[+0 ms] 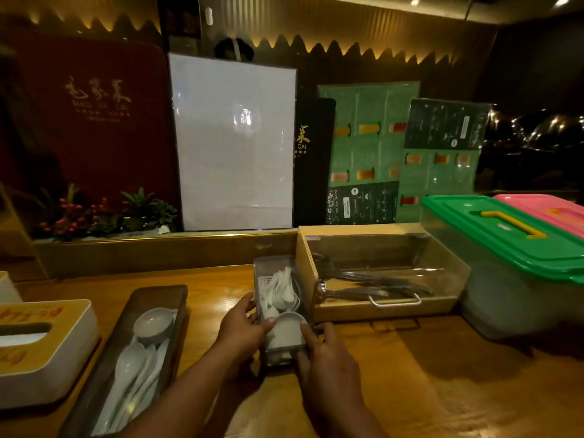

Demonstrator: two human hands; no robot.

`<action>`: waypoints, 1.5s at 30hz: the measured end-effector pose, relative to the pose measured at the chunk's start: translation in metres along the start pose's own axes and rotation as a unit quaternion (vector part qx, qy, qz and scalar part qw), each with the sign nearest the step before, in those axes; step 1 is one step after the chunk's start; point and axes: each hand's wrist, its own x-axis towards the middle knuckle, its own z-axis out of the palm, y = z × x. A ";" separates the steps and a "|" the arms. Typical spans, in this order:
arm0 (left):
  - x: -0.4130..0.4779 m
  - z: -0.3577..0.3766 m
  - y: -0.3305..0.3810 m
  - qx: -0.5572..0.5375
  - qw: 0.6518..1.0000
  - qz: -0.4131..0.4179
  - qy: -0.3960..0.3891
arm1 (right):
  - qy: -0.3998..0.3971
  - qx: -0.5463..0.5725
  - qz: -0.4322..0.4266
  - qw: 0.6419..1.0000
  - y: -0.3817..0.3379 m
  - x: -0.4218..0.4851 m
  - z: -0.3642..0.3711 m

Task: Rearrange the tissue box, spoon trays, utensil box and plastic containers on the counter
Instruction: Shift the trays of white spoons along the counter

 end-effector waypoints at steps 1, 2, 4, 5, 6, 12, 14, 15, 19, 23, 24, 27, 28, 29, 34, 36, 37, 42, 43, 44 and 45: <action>0.004 0.002 -0.001 -0.006 1.000 -0.006 0.003 | -0.001 0.002 0.004 1.000 0.001 0.003 0.002; 0.007 0.005 0.000 -0.011 1.000 -0.011 0.002 | -0.001 0.006 0.009 1.000 0.002 0.006 0.003; 0.013 0.008 -0.001 -0.013 1.000 -0.009 0.001 | -0.002 0.016 0.017 1.000 0.006 0.011 0.004; 0.017 0.009 -0.003 -0.017 1.000 -0.007 0.000 | -0.003 0.020 0.018 1.000 0.007 0.014 0.004; 0.020 0.009 -0.003 -0.028 1.000 -0.010 -0.001 | -0.008 0.025 0.018 1.000 0.009 0.017 0.004; 0.038 0.007 -0.001 -0.032 0.999 0.009 -0.011 | -0.013 0.047 0.025 0.999 0.010 0.032 0.009; 0.045 0.007 -0.001 -0.034 0.999 0.014 -0.013 | -0.013 0.051 0.025 0.998 0.011 0.037 0.011; 0.047 0.007 -0.001 -0.033 0.999 0.014 -0.013 | -0.013 0.054 0.024 0.998 0.011 0.039 0.012; 0.054 0.006 -0.001 -0.031 0.999 0.016 -0.012 | -0.011 0.061 0.020 0.998 0.011 0.044 0.016; 0.058 0.006 -0.002 -0.031 0.999 0.023 -0.011 | -0.003 0.064 0.016 0.998 0.012 0.047 0.016; 0.059 0.006 -0.002 -0.029 0.999 0.024 -0.010 | -0.002 0.065 0.017 0.998 0.011 0.047 0.017; 0.057 0.007 -0.002 -0.024 0.999 0.022 -0.010 | 0.003 0.061 0.017 0.998 0.010 0.045 0.019; 0.056 0.007 -0.001 -0.020 0.999 0.024 -0.010 | 0.004 0.059 0.016 0.998 0.010 0.045 0.019; 0.055 0.007 -0.001 -0.016 0.999 0.026 -0.010 | 0.004 0.056 0.015 0.998 0.010 0.045 0.018; 0.048 0.008 0.003 -0.013 1.000 0.020 -0.012 | -0.005 0.048 0.014 0.999 0.011 0.047 0.013; 0.046 0.007 0.005 -0.009 1.000 0.018 -0.013 | -0.012 0.046 0.019 0.999 0.011 0.048 0.011; 0.044 0.007 0.006 -0.006 1.000 0.019 -0.015 | -0.014 0.045 0.019 0.999 0.010 0.048 0.011; 0.036 0.005 0.009 0.007 0.999 0.029 -0.020 | -0.011 0.040 0.013 0.999 0.010 0.045 0.009; 0.034 0.005 0.009 0.013 0.999 0.032 -0.014 | -0.010 0.039 0.013 0.999 0.010 0.045 0.008; 0.031 0.004 0.009 0.021 0.999 0.035 -0.006 | -0.011 0.035 0.013 0.999 0.010 0.044 0.007; 0.028 0.003 0.007 0.032 0.999 0.039 0.004 | -0.012 0.033 0.013 0.999 0.010 0.045 0.006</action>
